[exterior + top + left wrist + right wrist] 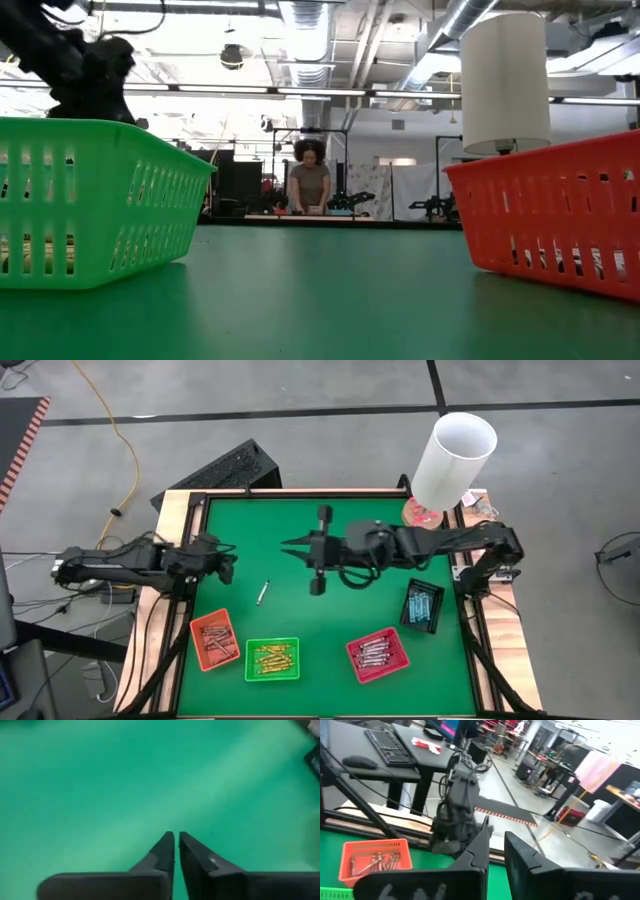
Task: Sort crayons
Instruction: Put the black crayon into the red bin
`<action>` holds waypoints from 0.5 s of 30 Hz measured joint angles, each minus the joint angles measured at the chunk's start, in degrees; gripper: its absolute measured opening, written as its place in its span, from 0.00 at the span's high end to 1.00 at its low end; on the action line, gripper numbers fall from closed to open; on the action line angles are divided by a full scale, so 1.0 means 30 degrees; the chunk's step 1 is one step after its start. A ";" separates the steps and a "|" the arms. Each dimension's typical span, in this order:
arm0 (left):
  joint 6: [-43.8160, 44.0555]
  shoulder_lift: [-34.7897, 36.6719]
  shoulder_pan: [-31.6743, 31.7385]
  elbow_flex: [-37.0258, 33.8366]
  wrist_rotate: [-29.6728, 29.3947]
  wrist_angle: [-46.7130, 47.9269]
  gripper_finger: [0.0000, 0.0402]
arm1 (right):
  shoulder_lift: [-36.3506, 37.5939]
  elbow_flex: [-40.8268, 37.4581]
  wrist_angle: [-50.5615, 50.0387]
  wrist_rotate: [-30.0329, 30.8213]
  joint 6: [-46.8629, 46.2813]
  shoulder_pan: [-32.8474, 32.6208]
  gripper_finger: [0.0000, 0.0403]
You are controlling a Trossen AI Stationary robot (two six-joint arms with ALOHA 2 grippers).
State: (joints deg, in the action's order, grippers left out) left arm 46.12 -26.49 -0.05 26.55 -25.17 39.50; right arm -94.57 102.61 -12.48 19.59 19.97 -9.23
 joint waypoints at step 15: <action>0.4104 -0.7867 0.0020 0.0648 0.5596 -0.0352 1.00 | 0.0183 -0.0008 -0.2866 0.1492 -0.0904 -0.0510 0.86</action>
State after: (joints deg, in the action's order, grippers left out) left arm 58.43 -50.09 0.01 28.49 -8.38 38.44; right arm -94.02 102.59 -21.07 24.07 17.26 -10.76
